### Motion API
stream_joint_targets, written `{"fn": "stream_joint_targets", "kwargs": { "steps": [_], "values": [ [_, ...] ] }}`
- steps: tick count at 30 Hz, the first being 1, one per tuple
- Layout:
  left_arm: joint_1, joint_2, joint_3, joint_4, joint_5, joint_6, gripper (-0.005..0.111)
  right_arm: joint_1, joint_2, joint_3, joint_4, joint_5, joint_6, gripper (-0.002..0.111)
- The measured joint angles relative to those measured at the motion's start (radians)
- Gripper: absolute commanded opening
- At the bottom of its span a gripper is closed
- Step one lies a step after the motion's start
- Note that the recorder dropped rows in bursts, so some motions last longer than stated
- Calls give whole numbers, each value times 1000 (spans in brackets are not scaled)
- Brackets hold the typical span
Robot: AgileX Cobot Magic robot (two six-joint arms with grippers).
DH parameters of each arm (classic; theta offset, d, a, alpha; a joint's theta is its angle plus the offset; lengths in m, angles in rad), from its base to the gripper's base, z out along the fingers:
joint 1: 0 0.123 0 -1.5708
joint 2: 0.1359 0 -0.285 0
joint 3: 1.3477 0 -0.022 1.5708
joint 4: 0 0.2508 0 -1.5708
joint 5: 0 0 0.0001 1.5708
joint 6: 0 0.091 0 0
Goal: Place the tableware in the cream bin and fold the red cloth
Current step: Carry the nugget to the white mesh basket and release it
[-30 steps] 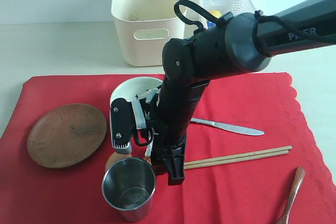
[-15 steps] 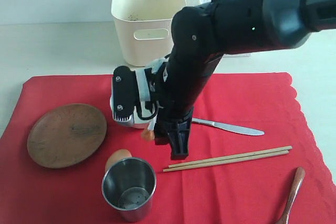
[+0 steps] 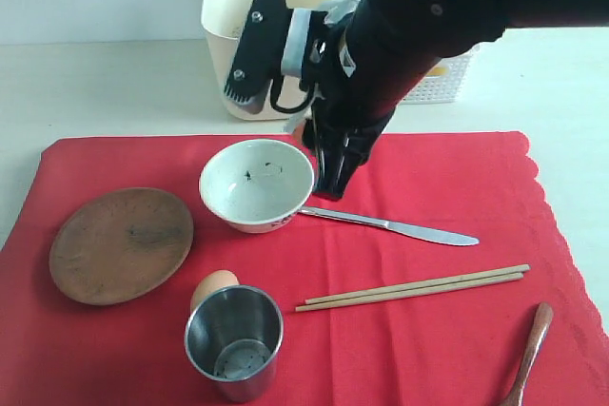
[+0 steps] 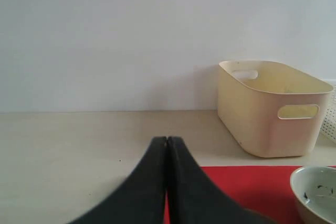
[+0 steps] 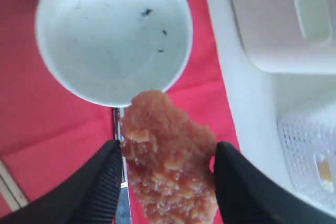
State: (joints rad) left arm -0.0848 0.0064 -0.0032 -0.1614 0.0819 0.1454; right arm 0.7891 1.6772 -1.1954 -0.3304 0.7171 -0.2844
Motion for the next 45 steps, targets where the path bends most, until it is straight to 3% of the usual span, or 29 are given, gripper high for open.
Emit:
{"fn": "stream_joint_targets", "kwargs": {
  "steps": [4,9,16,18,26,41,45],
  "values": [
    [0,0,0,0,0,0,2,0,0,0,-93,79,253,0],
    [0,0,0,0,0,0,2,0,-2,0,-112,185,408,0],
    [0,0,0,0,0,0,2,-2,-3,0,-289,181,667,0],
    [0,0,0,0,0,0,2,-48,-3,0,-296,127,731,0],
    [0,0,0,0,0,0,2,-263,-3,0,-204,5,765,0],
    [0,0,0,0,0,0,2,-435,120,0,-98,-518,777,0],
    [0,0,0,0,0,0,2,-467,185,-54,-98,-560,777,0]
  ]
}}
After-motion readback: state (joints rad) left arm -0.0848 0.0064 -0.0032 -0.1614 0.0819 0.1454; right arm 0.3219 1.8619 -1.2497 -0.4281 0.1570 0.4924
